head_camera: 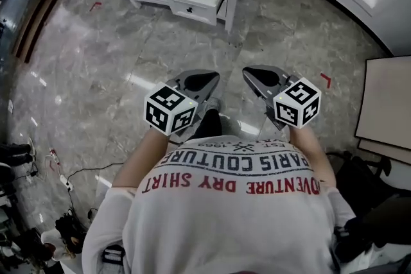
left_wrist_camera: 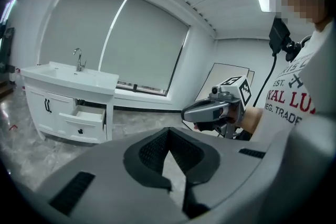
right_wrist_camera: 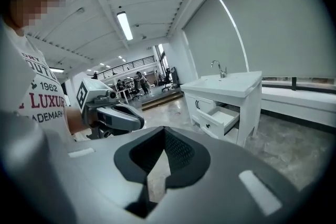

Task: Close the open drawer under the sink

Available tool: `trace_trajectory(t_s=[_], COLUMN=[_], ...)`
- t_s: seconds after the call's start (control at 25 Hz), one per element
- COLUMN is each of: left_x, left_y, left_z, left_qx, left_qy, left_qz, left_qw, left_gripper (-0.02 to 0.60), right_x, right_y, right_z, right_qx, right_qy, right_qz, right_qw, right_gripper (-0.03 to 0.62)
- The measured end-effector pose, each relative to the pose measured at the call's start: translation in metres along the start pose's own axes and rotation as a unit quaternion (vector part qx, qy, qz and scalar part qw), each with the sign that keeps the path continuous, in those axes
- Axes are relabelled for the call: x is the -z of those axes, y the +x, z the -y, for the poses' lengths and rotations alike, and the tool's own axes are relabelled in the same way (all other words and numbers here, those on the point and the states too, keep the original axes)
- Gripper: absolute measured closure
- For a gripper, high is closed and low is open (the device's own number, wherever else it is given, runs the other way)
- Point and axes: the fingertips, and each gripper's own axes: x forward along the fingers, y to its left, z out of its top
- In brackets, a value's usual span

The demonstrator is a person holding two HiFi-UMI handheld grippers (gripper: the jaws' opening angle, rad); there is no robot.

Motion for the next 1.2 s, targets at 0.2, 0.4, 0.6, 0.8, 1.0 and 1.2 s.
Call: trace_trajectory(t_s=[0.2, 0.4, 0.6, 0.8, 1.0, 1.2], left_x=[-0.040, -0.075, -0.082, -0.090, -0.095, -0.092], left_y=[0.025, 0.031, 0.034, 0.041, 0.051, 0.063], left_z=[-0.131, -0.205, -0.227, -0.242, -0.254, -0.266], left_qx=[-0.014, -0.010, 0.014, 0.026, 0.010, -0.002], left_qy=[-0.006, -0.011, -0.027, -0.036, -0.031, -0.038], left_qz=[-0.002, 0.017, 0.028, 0.029, 0.027, 0.012], left_qw=[0.9999, 0.9997, 0.9992, 0.9986, 0.9991, 0.9992], left_gripper=[0.581, 0.581, 0.581, 0.581, 0.581, 0.581], right_x=[-0.054, -0.097, -0.112, -0.120, -0.120, -0.124], right_y=[0.094, 0.148, 0.161, 0.174, 0.186, 0.199], right_z=[0.073, 0.104, 0.112, 0.128, 0.139, 0.161], right_qx=[0.015, 0.026, 0.035, 0.039, 0.028, 0.026], right_qy=[-0.010, -0.024, -0.034, -0.031, -0.028, -0.029], right_qz=[-0.013, -0.002, 0.005, -0.009, -0.017, -0.019], right_qw=[1.000, 0.999, 0.999, 0.999, 0.999, 0.999], right_gripper=[0.592, 0.592, 0.592, 0.592, 0.592, 0.592])
